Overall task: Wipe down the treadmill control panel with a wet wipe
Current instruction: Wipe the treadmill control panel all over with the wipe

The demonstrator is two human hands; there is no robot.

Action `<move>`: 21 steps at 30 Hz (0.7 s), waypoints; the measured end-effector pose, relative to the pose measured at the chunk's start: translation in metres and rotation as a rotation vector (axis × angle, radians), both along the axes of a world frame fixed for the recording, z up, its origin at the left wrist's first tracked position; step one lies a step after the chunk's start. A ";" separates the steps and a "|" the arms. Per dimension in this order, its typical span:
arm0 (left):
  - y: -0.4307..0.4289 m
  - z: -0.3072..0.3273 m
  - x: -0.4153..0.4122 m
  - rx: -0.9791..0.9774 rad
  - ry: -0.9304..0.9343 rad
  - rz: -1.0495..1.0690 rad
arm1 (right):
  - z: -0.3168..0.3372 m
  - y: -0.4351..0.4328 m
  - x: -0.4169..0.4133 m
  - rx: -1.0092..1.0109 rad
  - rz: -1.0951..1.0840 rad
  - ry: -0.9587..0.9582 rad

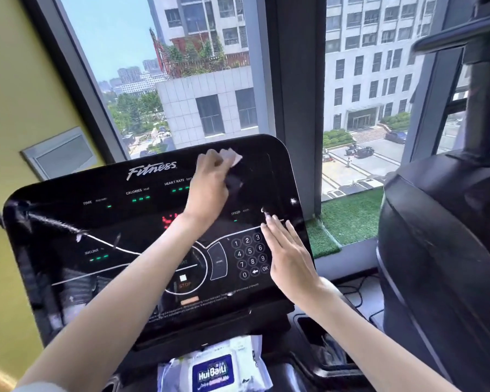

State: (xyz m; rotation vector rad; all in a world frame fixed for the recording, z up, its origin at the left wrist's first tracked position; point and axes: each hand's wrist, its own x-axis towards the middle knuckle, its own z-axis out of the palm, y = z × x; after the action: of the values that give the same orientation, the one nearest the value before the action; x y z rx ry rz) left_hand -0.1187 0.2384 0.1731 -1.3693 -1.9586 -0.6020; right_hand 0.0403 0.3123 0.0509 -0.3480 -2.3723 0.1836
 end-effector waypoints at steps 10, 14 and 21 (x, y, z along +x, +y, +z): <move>-0.013 -0.013 -0.006 0.111 -0.019 0.110 | 0.003 -0.014 -0.013 0.034 0.054 -0.072; -0.020 -0.037 0.009 -0.290 0.279 -0.094 | 0.007 -0.021 -0.021 0.065 0.072 -0.086; -0.043 -0.023 -0.015 0.356 -0.135 0.299 | 0.009 -0.030 -0.034 0.083 0.124 -0.053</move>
State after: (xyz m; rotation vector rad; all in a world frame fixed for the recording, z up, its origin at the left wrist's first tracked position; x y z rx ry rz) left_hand -0.1337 0.1951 0.1499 -0.8199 -1.9917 -0.8643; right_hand 0.0062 0.2825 0.0599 -0.1679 -2.4469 0.1345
